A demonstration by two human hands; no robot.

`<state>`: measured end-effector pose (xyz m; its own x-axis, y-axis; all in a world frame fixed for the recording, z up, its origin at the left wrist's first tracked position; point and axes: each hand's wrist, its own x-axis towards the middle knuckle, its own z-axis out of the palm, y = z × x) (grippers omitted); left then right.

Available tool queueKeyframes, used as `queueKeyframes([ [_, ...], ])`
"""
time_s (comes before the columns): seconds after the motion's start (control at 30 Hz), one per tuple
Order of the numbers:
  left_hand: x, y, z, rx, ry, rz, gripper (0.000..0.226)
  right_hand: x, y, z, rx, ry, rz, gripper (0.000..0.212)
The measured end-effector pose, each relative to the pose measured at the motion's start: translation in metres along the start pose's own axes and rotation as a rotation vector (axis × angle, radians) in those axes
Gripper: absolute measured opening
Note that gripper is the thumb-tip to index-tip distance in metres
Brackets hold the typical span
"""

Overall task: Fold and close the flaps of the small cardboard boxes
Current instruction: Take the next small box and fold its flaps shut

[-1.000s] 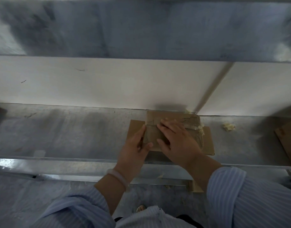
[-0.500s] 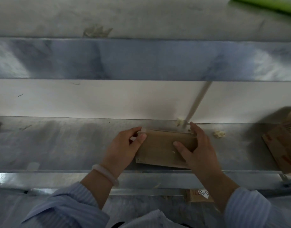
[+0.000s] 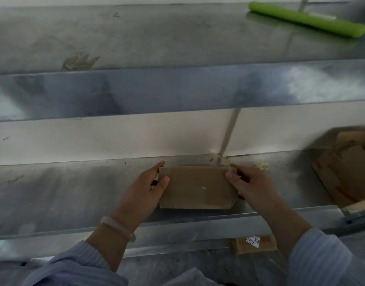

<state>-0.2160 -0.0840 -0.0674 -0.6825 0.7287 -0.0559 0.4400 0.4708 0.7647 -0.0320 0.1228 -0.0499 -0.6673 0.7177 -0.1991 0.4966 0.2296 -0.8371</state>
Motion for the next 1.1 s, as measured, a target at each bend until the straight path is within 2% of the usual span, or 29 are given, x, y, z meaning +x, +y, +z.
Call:
queueKeyframes([
  [0.13,0.001,0.000,0.002,-0.053,0.110,0.023,0.048,0.002,0.005,0.001,0.134,-0.075,0.021,0.044],
  [0.3,-0.003,-0.011,0.002,0.000,0.070,0.019,0.046,-0.008,0.011,0.003,0.128,-0.048,-0.009,0.044],
  [0.43,-0.007,0.002,0.009,0.321,0.031,0.219,0.058,-0.023,0.030,0.014,0.158,0.020,0.006,0.044],
  [0.57,0.004,0.014,0.026,0.640,0.062,0.238,0.064,-0.035,0.051,0.028,0.099,0.029,0.007,0.045],
  [0.63,0.011,0.016,0.032,0.726,0.073,0.244,0.064,-0.036,0.054,0.029,0.114,0.051,-0.012,0.044],
  [0.87,0.013,0.010,0.050,0.762,-0.051,0.408,0.052,-0.004,0.035,0.013,0.108,0.004,0.039,0.024],
  [1.0,0.010,0.006,0.045,0.736,-0.083,0.450,0.050,0.016,0.032,0.020,0.191,-0.188,0.128,0.027],
  [1.07,0.009,0.005,0.044,0.731,-0.095,0.453,0.050,0.024,0.036,0.024,0.174,-0.193,0.161,0.034],
  [1.1,0.009,0.005,0.043,0.731,-0.101,0.455,0.050,0.027,0.038,0.025,0.183,-0.183,0.166,0.031],
])
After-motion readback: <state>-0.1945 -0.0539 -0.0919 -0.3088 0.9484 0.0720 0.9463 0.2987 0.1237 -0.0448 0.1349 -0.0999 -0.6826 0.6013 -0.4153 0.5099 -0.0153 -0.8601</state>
